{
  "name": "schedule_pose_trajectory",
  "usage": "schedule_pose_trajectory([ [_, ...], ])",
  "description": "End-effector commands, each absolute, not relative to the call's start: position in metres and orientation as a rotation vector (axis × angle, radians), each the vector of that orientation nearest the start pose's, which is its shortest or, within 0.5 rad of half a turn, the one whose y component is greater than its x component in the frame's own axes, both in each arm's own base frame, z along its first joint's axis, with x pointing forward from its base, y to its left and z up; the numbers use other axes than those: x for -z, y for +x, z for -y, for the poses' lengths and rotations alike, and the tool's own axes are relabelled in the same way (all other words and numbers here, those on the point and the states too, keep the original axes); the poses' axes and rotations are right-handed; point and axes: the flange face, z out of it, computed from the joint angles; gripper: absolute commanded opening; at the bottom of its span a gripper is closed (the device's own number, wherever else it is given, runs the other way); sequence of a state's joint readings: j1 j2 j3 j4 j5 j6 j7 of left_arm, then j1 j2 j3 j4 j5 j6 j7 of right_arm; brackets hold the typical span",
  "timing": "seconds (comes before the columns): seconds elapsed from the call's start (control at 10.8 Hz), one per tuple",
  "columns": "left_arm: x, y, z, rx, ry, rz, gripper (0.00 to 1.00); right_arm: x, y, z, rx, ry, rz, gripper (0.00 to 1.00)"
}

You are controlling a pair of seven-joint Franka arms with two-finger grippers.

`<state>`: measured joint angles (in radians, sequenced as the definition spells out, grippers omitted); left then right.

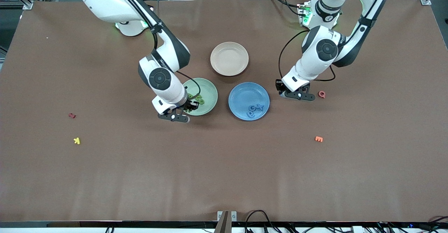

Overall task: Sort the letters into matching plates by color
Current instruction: 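Carry the green u to the green plate while the left gripper carries the 3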

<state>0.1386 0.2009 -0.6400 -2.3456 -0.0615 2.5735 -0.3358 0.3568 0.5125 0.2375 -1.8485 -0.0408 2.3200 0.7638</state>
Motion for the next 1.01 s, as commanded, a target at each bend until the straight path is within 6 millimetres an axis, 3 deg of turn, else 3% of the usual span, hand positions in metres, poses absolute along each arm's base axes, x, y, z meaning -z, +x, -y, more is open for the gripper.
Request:
schedule_pose_trajectory([
  [0.0,-0.279,0.455,0.288,-0.039,-3.338,-0.007,0.00,-0.247,0.515,-0.373,-0.145,-3.085,-0.224,0.22],
  [0.18,-0.282,0.457,0.306,-0.047,-3.357,0.071,0.00,-0.241,0.504,-0.385,-0.165,-3.094,-0.215,0.23],
  [0.28,-0.279,0.450,0.324,-0.072,-3.360,0.093,0.00,-0.240,0.502,-0.388,-0.168,-3.096,-0.213,0.23],
  [0.37,-0.275,0.449,0.332,-0.086,-3.357,0.123,0.00,-0.239,0.502,-0.388,-0.170,-3.096,-0.213,0.30],
  [0.46,-0.272,0.448,0.337,-0.090,-3.357,0.133,0.00,-0.241,0.502,-0.388,-0.160,-3.100,-0.205,0.99],
  [0.92,-0.263,0.455,0.365,-0.114,-3.365,0.223,0.00,-0.249,0.508,-0.379,-0.152,-3.112,-0.200,1.00],
])
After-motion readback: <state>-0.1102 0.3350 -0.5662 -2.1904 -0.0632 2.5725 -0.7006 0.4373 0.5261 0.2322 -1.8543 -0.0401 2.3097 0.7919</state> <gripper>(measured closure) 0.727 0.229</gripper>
